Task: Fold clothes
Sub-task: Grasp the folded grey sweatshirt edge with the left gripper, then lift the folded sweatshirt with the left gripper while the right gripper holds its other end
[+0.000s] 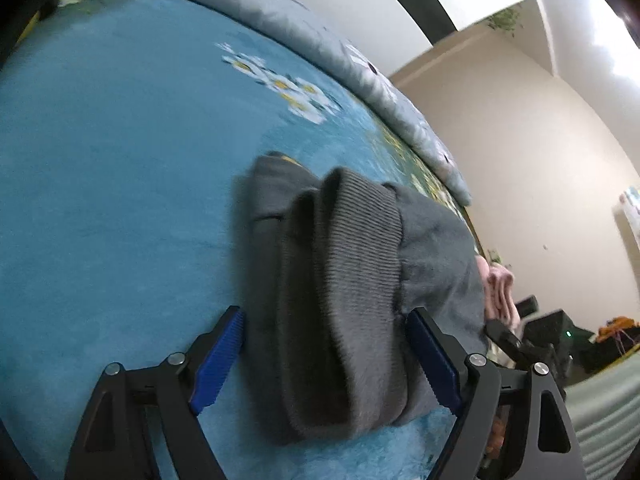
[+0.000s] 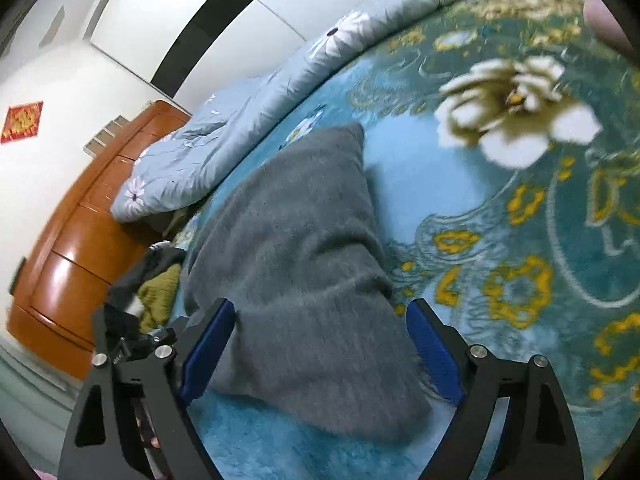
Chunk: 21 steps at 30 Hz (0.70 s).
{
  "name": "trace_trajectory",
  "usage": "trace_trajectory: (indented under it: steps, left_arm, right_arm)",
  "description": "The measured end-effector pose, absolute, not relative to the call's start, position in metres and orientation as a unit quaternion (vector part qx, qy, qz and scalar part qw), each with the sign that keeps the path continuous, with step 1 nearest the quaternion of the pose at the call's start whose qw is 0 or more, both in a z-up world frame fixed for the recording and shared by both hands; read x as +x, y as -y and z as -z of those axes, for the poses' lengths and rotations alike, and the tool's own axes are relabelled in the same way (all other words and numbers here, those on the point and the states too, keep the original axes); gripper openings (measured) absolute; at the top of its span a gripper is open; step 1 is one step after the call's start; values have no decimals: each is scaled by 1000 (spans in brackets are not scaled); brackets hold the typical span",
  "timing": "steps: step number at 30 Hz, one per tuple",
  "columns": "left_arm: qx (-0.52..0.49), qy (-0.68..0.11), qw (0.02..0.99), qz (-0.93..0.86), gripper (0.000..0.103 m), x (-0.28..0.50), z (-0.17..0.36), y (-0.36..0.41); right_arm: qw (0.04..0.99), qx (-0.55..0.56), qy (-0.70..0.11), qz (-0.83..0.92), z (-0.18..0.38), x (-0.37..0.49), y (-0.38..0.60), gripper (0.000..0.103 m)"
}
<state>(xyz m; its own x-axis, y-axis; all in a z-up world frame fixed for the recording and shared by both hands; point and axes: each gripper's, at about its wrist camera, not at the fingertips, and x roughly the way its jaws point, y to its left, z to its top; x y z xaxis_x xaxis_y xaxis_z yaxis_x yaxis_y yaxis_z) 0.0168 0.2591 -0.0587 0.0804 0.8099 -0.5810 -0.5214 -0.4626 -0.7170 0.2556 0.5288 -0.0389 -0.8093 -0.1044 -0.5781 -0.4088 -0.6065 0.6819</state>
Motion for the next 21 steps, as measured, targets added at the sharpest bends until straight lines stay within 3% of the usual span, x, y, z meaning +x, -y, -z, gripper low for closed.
trace_trajectory:
  steps: [3,11,13,21]
  left_arm:
    - [-543,150,515,-646,93,13,60,-264]
    - [-542,164,526,-634,90,9,60,-269]
    - [-547,166,520,-635,74,9,62,-267]
    - [-548,171,511,-640,43,16,54,-256]
  right_arm:
    - [66,-297,-450,-840,47,241,-532,88]
    - [70,-306,-455,-833,52,216,-543,88]
    - [76,-312,-451,-833,49,213,-542,88]
    - [106,-326,-435,-833,25,214,-527,50]
